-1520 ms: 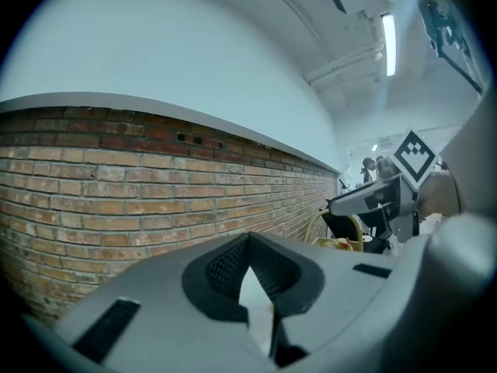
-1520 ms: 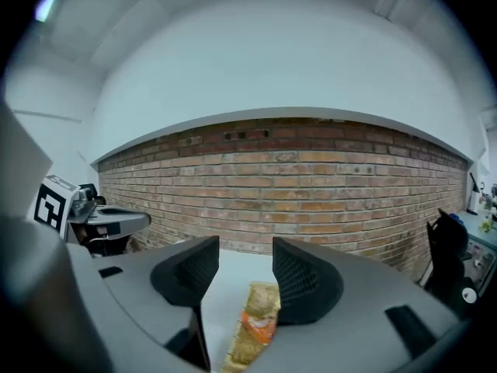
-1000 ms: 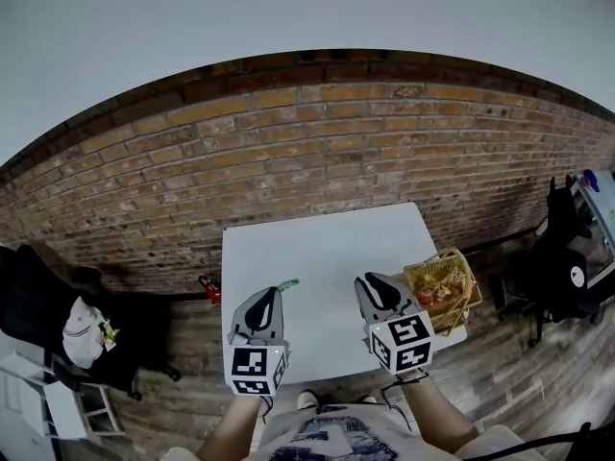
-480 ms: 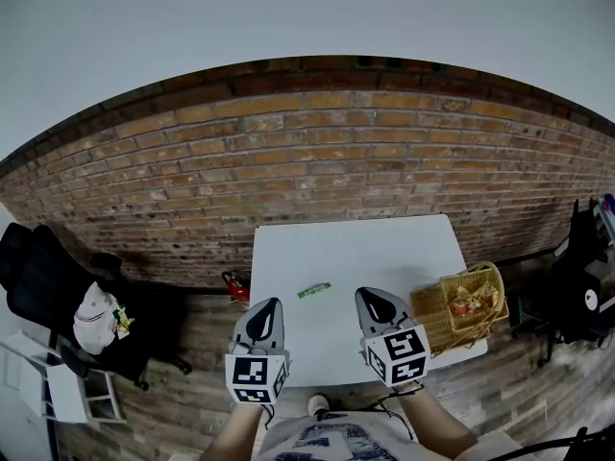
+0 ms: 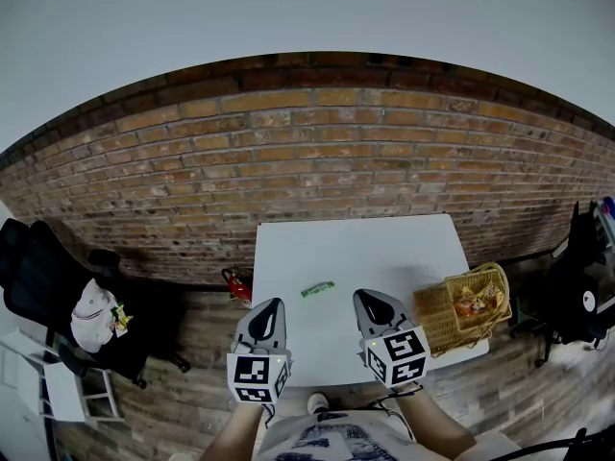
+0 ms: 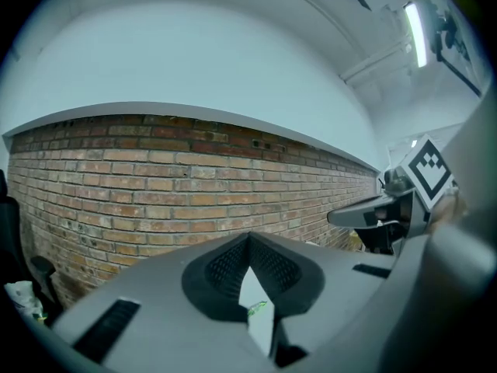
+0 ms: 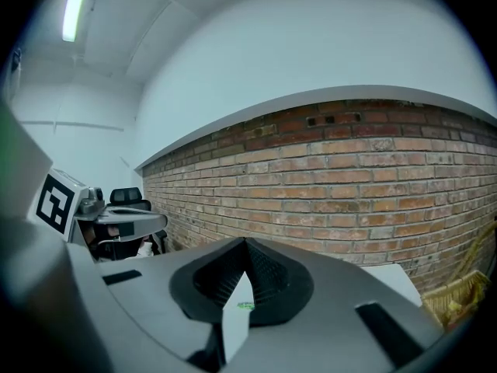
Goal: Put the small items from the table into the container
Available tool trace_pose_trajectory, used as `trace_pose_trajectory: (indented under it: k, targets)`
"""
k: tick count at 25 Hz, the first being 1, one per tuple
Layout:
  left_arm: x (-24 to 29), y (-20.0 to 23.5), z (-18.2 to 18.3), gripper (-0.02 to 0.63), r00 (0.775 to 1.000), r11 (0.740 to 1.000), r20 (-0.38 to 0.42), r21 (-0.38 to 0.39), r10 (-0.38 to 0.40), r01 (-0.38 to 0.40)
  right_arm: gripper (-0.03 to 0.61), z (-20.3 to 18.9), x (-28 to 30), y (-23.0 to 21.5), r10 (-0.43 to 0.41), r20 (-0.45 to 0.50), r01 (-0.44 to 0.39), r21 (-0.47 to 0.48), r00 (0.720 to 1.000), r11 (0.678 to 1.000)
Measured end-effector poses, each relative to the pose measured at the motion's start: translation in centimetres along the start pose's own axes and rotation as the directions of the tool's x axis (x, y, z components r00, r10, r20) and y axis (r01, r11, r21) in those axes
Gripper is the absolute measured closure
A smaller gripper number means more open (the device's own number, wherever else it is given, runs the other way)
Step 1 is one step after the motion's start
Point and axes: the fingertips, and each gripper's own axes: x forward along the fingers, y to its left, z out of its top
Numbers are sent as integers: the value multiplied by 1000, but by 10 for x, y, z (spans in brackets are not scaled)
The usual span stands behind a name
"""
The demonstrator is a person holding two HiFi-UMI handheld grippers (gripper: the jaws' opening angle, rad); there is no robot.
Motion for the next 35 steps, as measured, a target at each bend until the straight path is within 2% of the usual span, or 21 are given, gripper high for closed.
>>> trace_pose_trajectory:
  k: [25,35]
  targets:
    - [13,11,-8,565,998,998,-3,-21,-64,64,558,-6,11,-2,-40,-43,41,21,998,999]
    - [27,17,-27,565,998,997,-32,-53,-60,59,558,-28,27,1,-2,-117,1,-3,993,1000]
